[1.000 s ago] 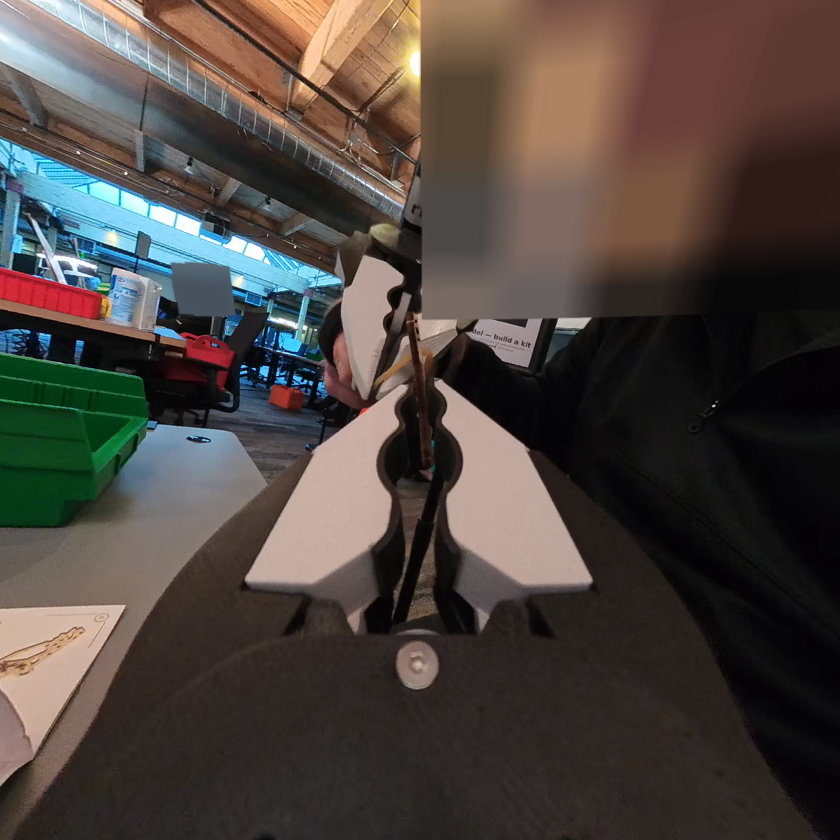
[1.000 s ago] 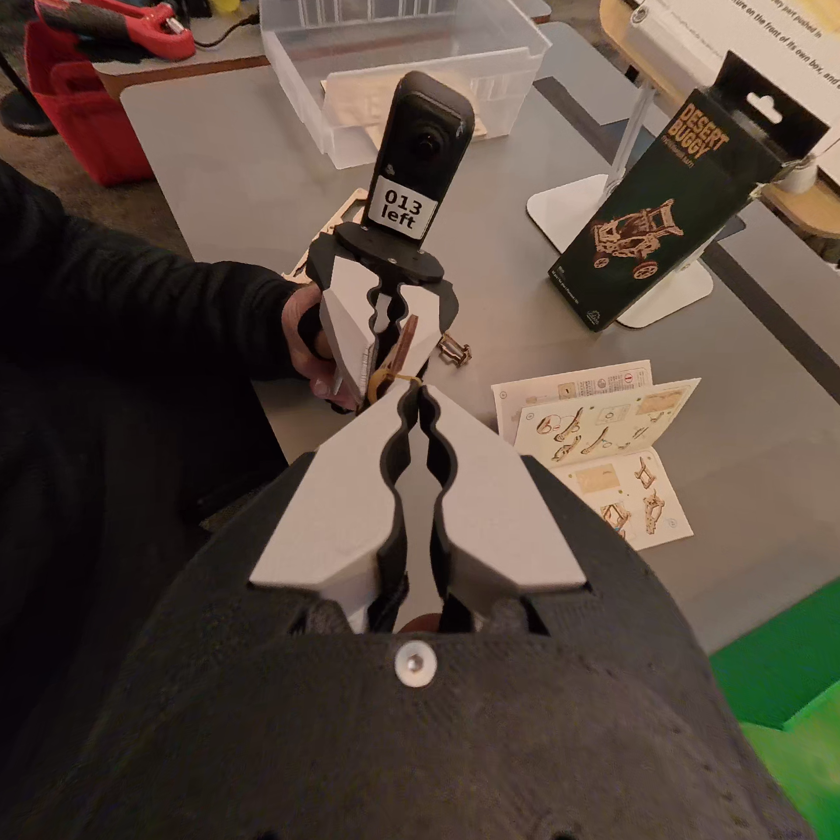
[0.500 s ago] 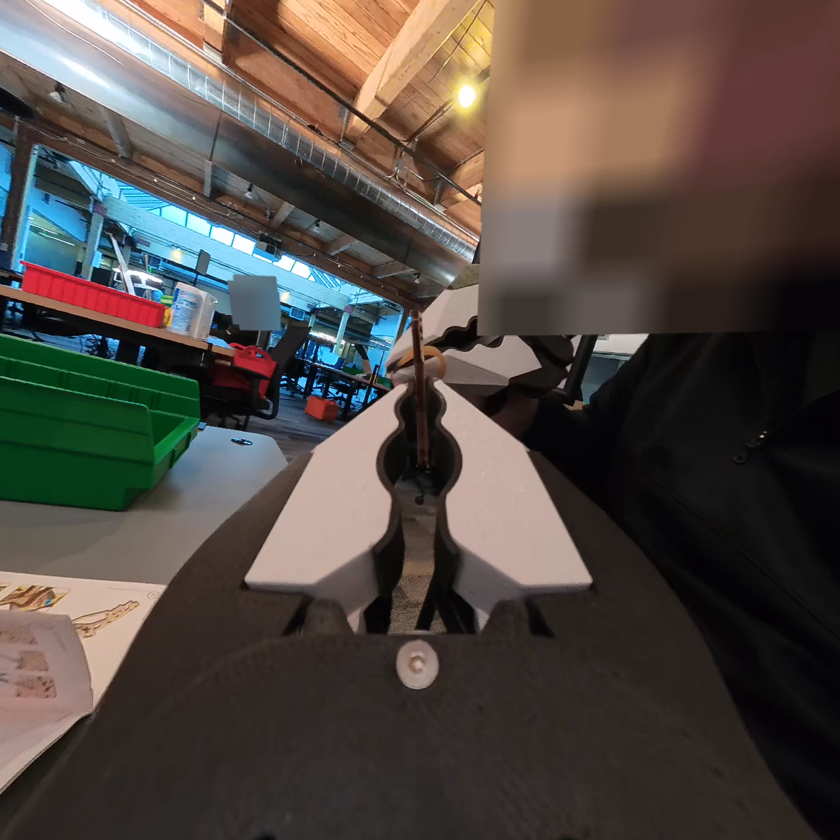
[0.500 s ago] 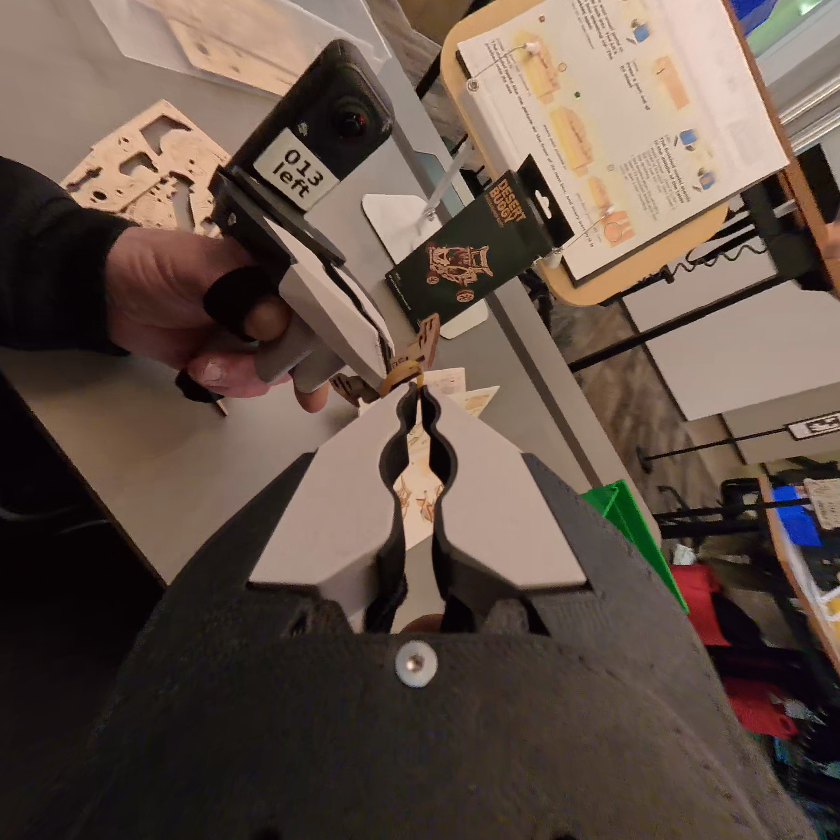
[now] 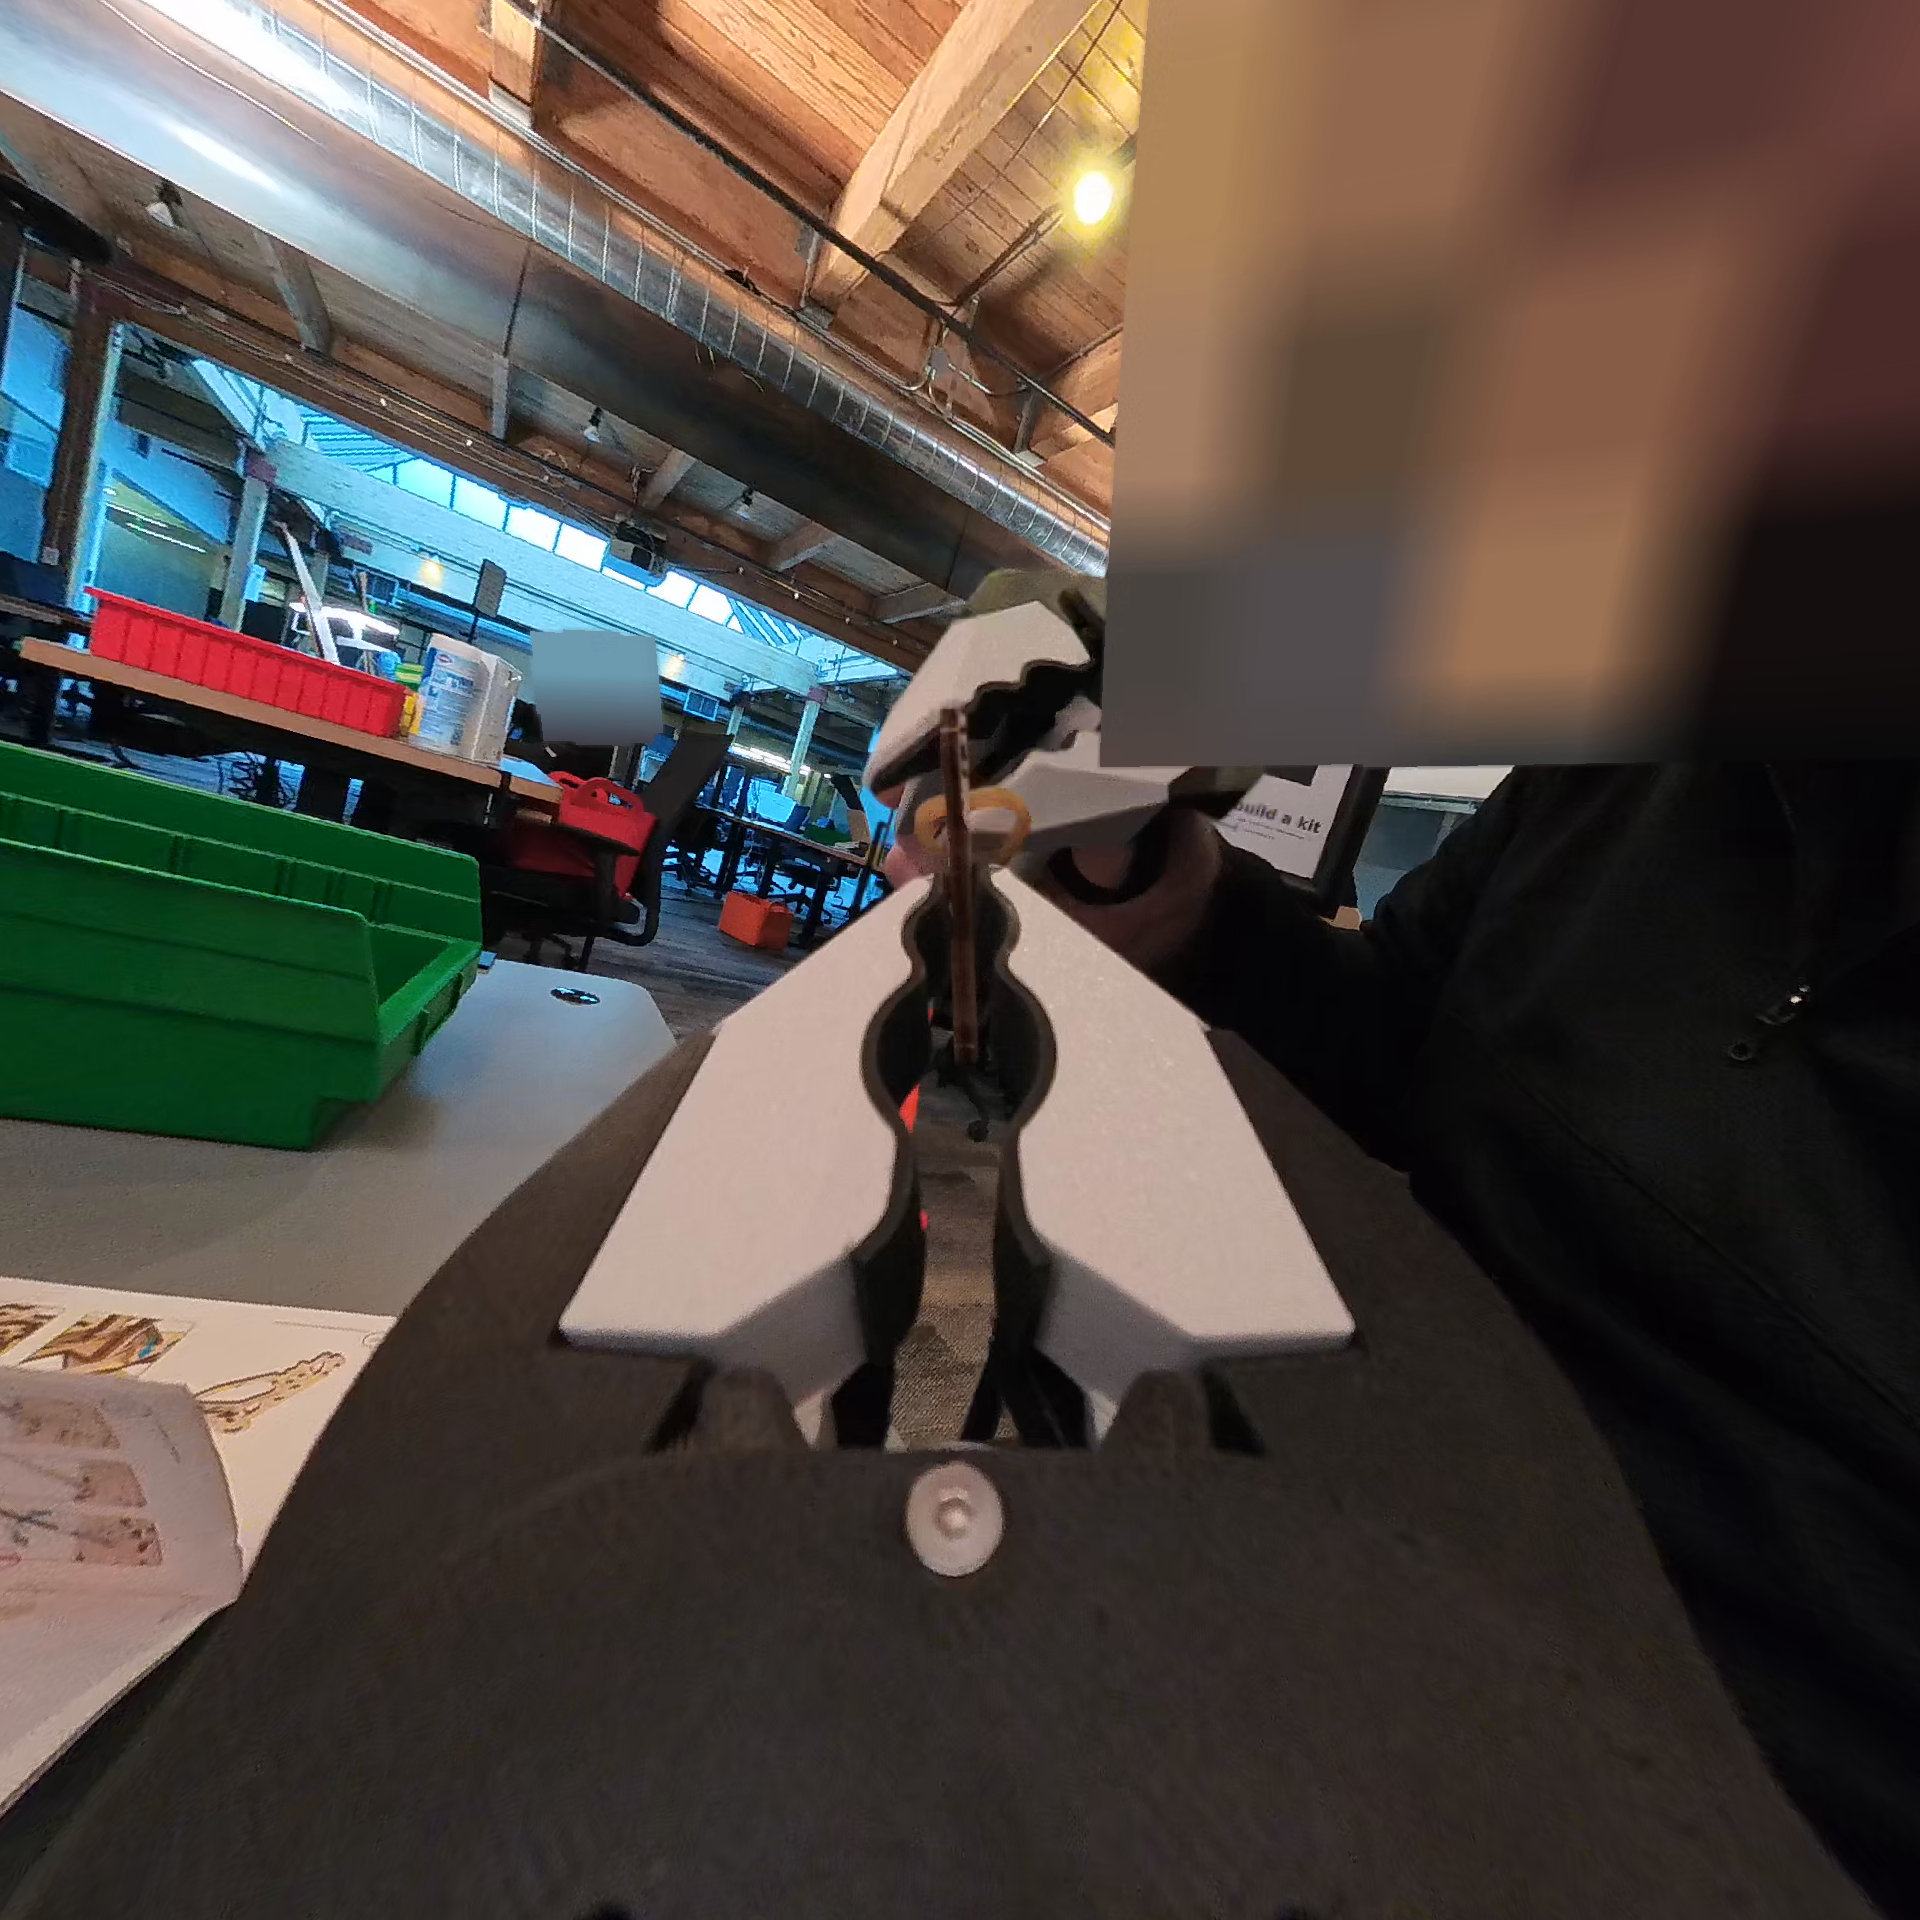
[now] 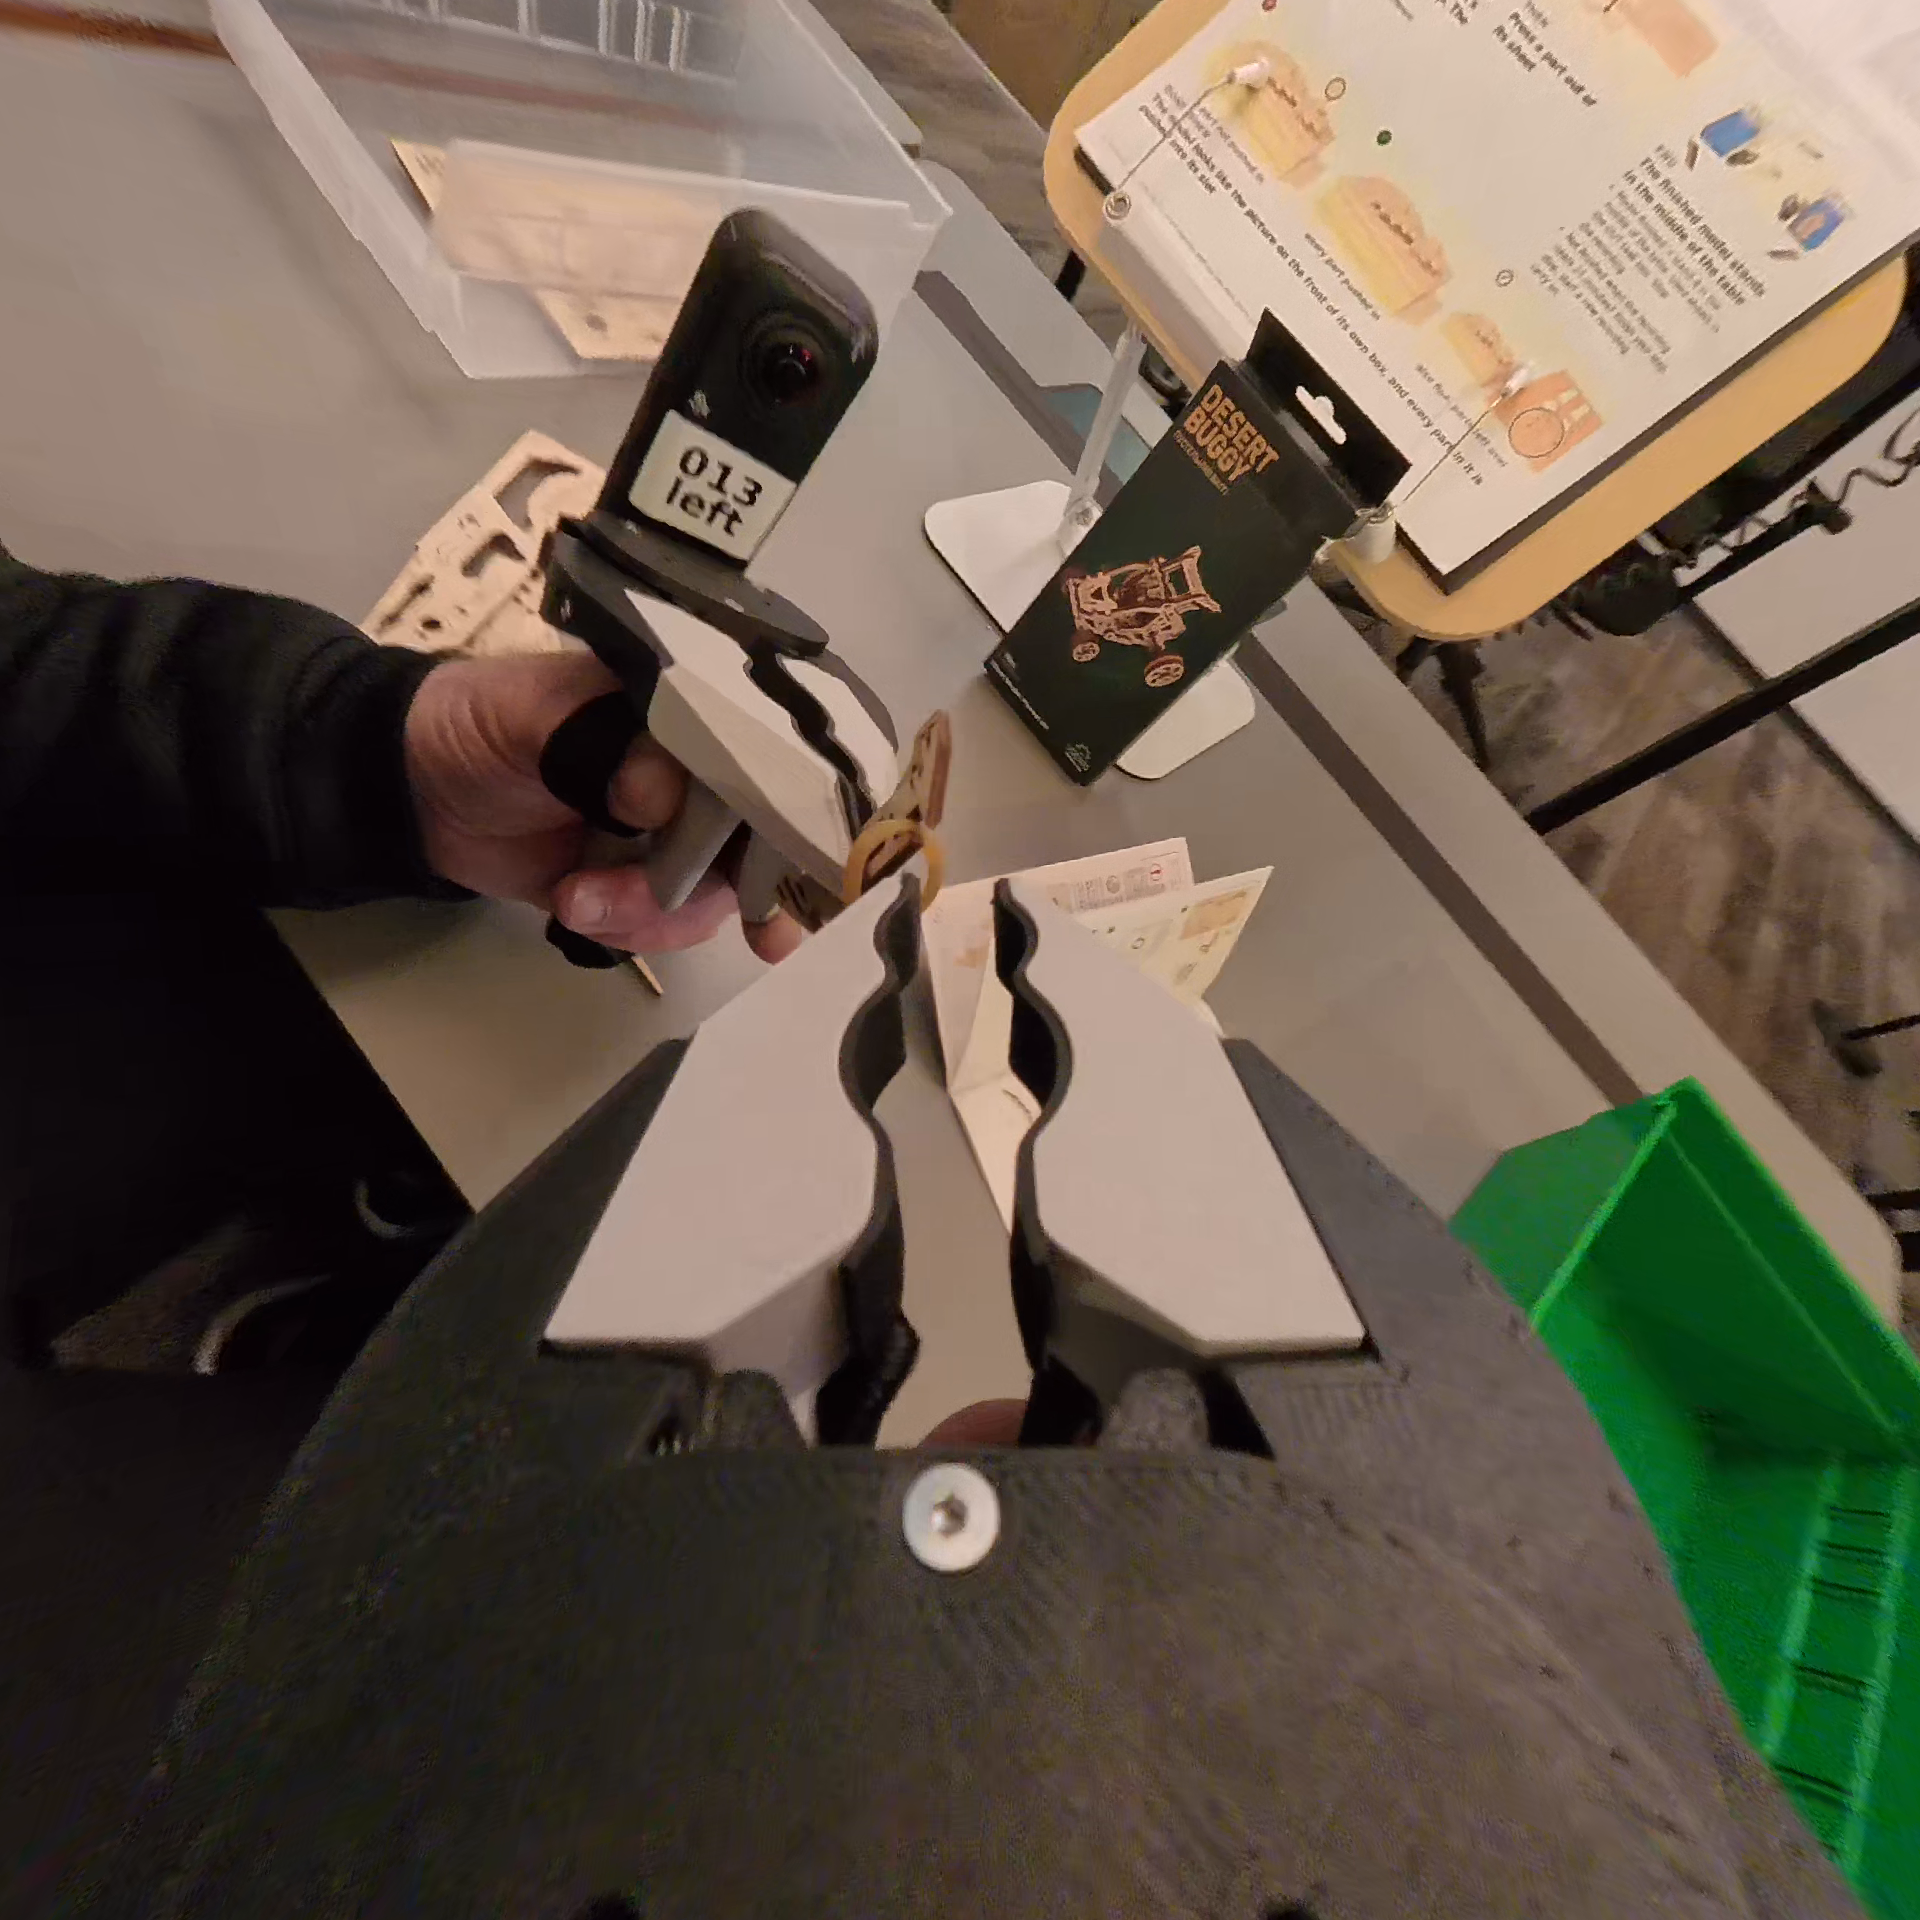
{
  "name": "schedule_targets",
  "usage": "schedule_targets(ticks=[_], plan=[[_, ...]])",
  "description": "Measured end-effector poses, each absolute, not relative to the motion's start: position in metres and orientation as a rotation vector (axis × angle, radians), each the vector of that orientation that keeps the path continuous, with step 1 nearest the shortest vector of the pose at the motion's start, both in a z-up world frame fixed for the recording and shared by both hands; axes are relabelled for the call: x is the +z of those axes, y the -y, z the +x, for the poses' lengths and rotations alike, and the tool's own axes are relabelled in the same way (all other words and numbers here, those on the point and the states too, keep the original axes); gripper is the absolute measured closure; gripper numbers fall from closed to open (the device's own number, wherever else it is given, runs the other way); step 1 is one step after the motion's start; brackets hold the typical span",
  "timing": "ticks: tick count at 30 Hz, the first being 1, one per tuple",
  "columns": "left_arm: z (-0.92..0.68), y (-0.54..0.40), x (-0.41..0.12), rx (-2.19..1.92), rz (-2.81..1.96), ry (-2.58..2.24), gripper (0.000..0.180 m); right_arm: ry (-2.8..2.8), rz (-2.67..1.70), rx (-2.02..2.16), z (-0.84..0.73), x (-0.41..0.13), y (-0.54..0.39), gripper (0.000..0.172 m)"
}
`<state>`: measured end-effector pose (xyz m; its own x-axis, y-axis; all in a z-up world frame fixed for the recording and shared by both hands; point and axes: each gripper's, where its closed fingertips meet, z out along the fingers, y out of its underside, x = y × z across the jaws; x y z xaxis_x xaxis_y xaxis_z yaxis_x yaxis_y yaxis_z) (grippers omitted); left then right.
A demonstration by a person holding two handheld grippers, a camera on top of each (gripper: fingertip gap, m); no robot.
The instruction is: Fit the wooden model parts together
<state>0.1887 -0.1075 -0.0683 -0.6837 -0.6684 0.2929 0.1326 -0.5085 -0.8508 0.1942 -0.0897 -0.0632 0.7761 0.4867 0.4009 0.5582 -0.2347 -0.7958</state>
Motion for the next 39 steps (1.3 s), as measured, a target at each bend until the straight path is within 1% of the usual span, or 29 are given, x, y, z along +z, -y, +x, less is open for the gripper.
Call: schedule_targets(ticks=[4, 8, 10, 13, 14, 15, 20, 25, 32, 35, 39], plan=[[0.188, 0.108, -0.068, -2.212, -0.847, -1.173, 0.179, 0.724, -1.868, 0.065, 0.199, -0.055, 0.092, 0.160], [0.189, 0.108, -0.068, -2.215, -0.847, -1.176, 0.179, 0.675, -1.815, 0.183, 0.197, -0.045, 0.096, 0.168], [0.189, 0.109, -0.069, -2.209, -0.846, -1.185, 0.179, 0.625, -1.788, 0.303, 0.193, -0.039, 0.098, 0.168], [0.189, 0.110, -0.068, -2.209, -0.843, -1.186, 0.179, 0.585, -1.788, 0.435, 0.186, -0.042, 0.100, 0.157], [0.189, 0.110, -0.068, -2.209, -0.843, -1.186, 0.179, 0.581, -1.800, 0.445, 0.185, -0.045, 0.099, 0.147], [0.189, 0.110, -0.068, -2.211, -0.842, -1.187, 0.179, 0.579, -1.820, 0.452, 0.184, -0.050, 0.099, 0.145], [0.188, 0.111, -0.068, -2.214, -0.839, -1.188, 0.179, 0.594, -1.815, 0.386, 0.180, -0.059, 0.097, 0.161], [0.188, 0.110, -0.067, -2.221, -0.837, -1.182, 0.179, 0.653, -1.812, 0.264, 0.178, -0.062, 0.097, 0.171], [0.188, 0.109, -0.067, -2.219, -0.837, -1.177, 0.179, 0.703, -1.834, 0.155, 0.175, -0.063, 0.098, 0.172], [0.188, 0.110, -0.067, -2.217, -0.836, -1.179, 0.179, 0.670, -1.831, 0.218, 0.174, -0.056, 0.101, 0.159], [0.187, 0.111, -0.067, -2.217, -0.830, -1.183, 0.179, 0.584, -1.838, 0.372, 0.181, -0.047, 0.101, 0.165]])
